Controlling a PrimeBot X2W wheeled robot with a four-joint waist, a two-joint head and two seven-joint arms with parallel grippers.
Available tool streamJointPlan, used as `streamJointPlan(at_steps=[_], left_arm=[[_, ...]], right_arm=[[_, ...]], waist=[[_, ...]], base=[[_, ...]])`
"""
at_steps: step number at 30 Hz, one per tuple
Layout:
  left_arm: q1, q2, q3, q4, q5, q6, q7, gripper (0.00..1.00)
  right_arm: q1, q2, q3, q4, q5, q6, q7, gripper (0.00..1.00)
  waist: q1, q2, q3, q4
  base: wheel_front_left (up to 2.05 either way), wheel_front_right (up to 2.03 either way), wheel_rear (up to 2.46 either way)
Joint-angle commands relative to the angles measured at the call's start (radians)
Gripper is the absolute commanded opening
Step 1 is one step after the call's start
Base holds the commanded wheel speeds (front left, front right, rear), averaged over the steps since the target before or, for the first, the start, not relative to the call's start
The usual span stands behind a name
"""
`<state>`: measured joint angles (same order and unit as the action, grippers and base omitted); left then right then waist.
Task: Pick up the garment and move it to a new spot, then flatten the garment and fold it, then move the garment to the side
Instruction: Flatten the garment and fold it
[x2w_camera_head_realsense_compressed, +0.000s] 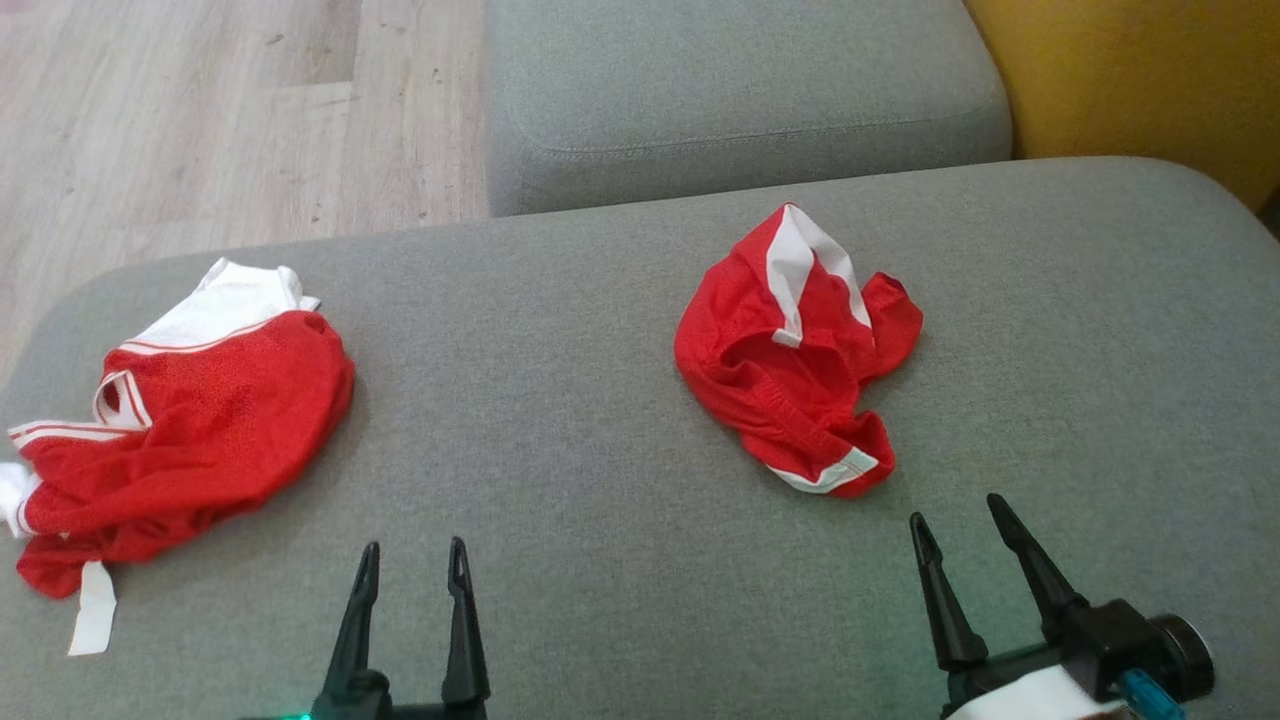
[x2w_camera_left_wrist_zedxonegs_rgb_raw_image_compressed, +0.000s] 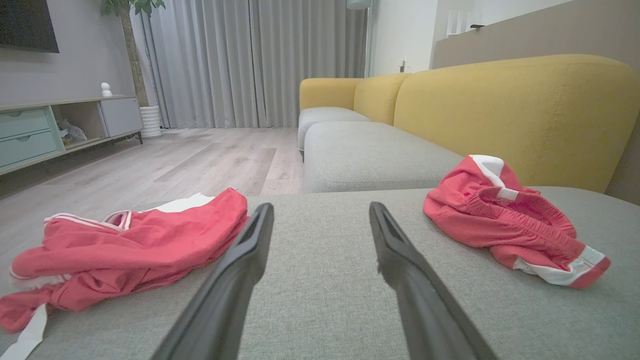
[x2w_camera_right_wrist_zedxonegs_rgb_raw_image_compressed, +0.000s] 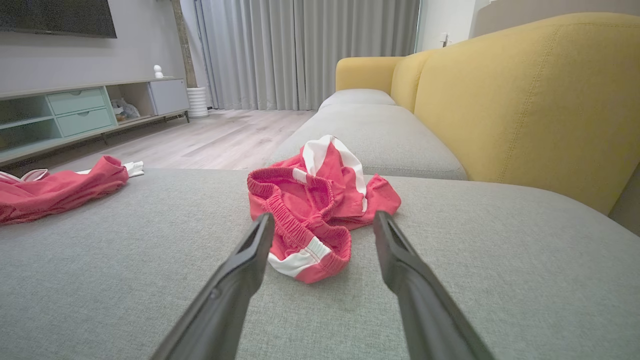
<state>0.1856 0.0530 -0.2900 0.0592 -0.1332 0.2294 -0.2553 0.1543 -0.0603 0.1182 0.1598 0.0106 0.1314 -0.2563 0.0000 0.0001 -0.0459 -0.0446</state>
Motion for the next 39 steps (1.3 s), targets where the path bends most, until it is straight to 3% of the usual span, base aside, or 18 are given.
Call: streamJointPlan(at_steps=[1,12,22,25,31,39], left_arm=[[-0.026,-0.003,0.025,-0.03,0.01,0.006,-0.006,1.0],[-0.02,-0.003,0.02,-0.024,0.012,0.005,-0.006,1.0],[-0.037,-0.003,-0.014,0.022,0.069,-0.037,-0.006,1.0],[-0.061,-0.003,-0.04,0.04,0.093,-0.064,-0.006,1.0],[-0.17,0.01,-0.133,0.099,0.144,-0.158,-0.006,1.0],[-0.431,0.013,-0.243,0.269,0.229,-0.262,0.004,1.0]], right_arm=[[-0.03,-0.018,0.025,-0.028,0.009,-0.001,-0.006,1.0],[-0.03,-0.021,0.022,-0.027,0.019,-0.001,-0.006,1.0],[-0.042,-0.018,0.035,-0.039,0.026,-0.001,-0.006,1.0],[-0.044,-0.015,0.041,-0.046,0.029,-0.001,-0.006,1.0],[-0.049,-0.01,0.045,-0.049,0.03,-0.001,-0.006,1.0],[-0.09,-0.001,0.064,-0.051,0.042,-0.001,-0.006,1.0]], waist=[[0.0,-0.0001,0.0,0.001],[0.0,-0.0001,0.0,0.001],[0.0,-0.0001,0.021,-0.068],[0.0,-0.0001,0.036,-0.096],[0.0,-0.0001,0.065,-0.154],[0.0,-0.0001,0.131,-0.261]], base=[[0.0,0.0,0.0],[0.0,0.0,0.0],[0.0,0.0,0.0],[0.0,0.0,0.0],[0.0,0.0,0.0],[0.0,0.0,0.0]])
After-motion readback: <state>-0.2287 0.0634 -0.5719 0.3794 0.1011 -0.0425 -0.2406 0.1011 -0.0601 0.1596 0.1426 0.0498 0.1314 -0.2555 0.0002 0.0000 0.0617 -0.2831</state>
